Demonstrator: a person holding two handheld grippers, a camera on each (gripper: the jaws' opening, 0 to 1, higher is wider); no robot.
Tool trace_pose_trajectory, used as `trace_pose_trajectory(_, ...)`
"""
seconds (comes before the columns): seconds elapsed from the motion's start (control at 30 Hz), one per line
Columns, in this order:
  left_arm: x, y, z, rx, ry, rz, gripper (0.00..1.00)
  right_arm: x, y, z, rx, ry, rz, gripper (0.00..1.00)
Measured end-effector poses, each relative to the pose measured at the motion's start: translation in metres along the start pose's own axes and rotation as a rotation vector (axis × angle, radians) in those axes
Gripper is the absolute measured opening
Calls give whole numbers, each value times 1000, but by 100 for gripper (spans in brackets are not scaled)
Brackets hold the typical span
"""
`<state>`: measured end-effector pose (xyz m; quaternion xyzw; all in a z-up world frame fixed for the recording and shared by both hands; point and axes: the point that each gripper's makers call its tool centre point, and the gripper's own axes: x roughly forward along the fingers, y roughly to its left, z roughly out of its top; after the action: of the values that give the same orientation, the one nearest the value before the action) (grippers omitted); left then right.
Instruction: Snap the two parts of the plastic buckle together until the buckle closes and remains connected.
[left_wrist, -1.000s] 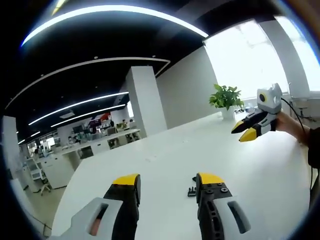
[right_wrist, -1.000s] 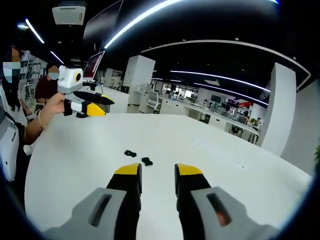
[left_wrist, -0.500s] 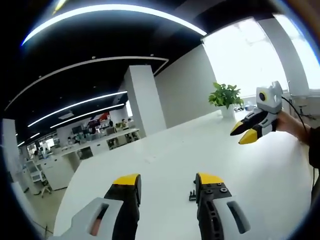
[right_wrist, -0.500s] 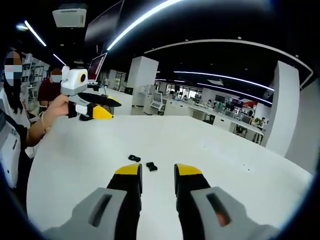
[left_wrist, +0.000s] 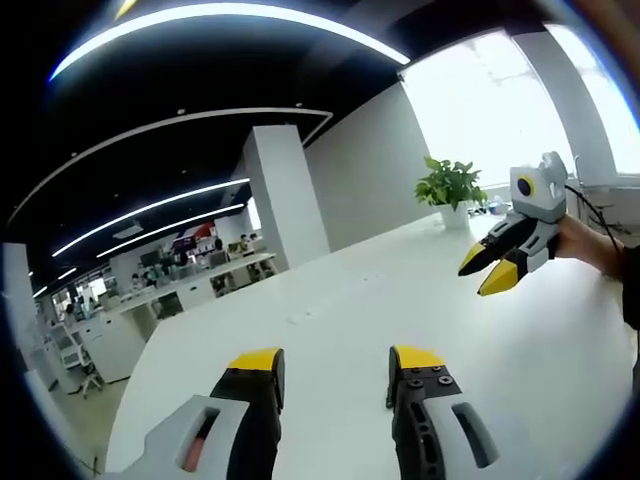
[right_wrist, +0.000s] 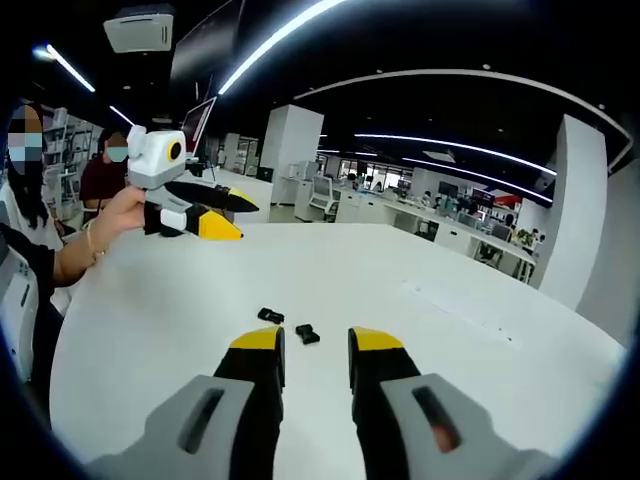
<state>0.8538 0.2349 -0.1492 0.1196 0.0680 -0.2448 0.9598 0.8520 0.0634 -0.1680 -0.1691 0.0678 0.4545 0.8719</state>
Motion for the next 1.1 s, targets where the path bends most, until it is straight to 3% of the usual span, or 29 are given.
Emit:
trace_pose_trajectory(0.43,14,-10,-8,9,18,-37,42,7,4,4,2,8,20,25)
trace_pose_trajectory(1.1,27,-7,-13,18,38,-51,40,18,4,13,-30,15,26,25)
